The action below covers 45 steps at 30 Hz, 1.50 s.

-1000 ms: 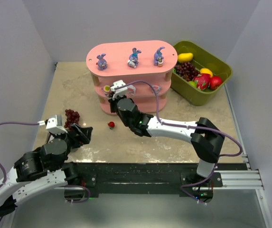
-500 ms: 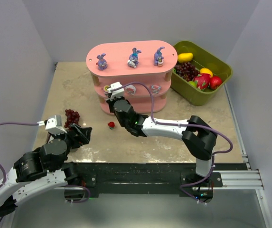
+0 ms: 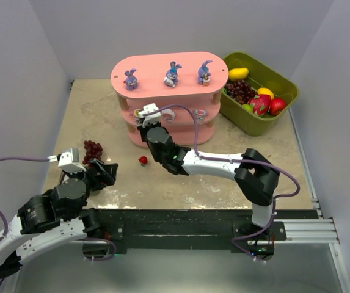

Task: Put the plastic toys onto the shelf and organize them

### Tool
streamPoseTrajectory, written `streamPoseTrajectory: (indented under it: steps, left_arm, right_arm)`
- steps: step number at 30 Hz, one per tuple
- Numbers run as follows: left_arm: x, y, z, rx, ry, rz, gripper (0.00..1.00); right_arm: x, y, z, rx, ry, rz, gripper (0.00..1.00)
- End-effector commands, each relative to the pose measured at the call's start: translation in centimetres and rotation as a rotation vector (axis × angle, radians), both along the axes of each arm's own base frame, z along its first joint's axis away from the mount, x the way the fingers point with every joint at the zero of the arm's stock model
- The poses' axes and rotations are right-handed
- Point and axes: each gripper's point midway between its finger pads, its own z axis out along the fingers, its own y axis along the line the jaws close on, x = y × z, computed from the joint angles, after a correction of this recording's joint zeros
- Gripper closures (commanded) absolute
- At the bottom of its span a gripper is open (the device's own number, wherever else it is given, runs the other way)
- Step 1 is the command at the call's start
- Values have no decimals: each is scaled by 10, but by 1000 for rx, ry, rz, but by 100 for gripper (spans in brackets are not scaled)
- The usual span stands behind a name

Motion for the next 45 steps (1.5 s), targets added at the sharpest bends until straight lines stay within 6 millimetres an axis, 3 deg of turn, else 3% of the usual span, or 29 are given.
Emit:
streamPoseTrajectory:
  steps: [1, 19, 28, 33, 36, 40, 42, 45]
  left_arm:
    - [3, 3, 6, -22, -14, 37, 13]
    - [3, 4, 6, -31, -15, 37, 13]
    - [3, 3, 6, -26, -13, 37, 13]
    - [4, 2, 5, -19, -9, 37, 13]
    - [4, 1, 6, -22, -9, 36, 13]
    - [3, -1, 7, -25, -9, 25, 13]
    - [3, -2, 8, -29, -8, 19, 13]
    - [3, -3, 7, -23, -4, 16, 13]
  right_arm:
    - [5, -4, 42, 83, -60, -32, 99]
    - [13, -3, 34, 64, -43, -57, 100]
    - [-13, -12, 54, 101, -20, 41, 96]
    - [-35, -14, 68, 76, 14, 107, 87]
    - [-45, -20, 66, 66, 58, 135, 78]
    - [-59, -42, 71, 82, 108, 131, 60]
    - [-68, -53, 62, 71, 161, 127, 52]
    - [-82, -84, 47, 63, 241, 77, 44]
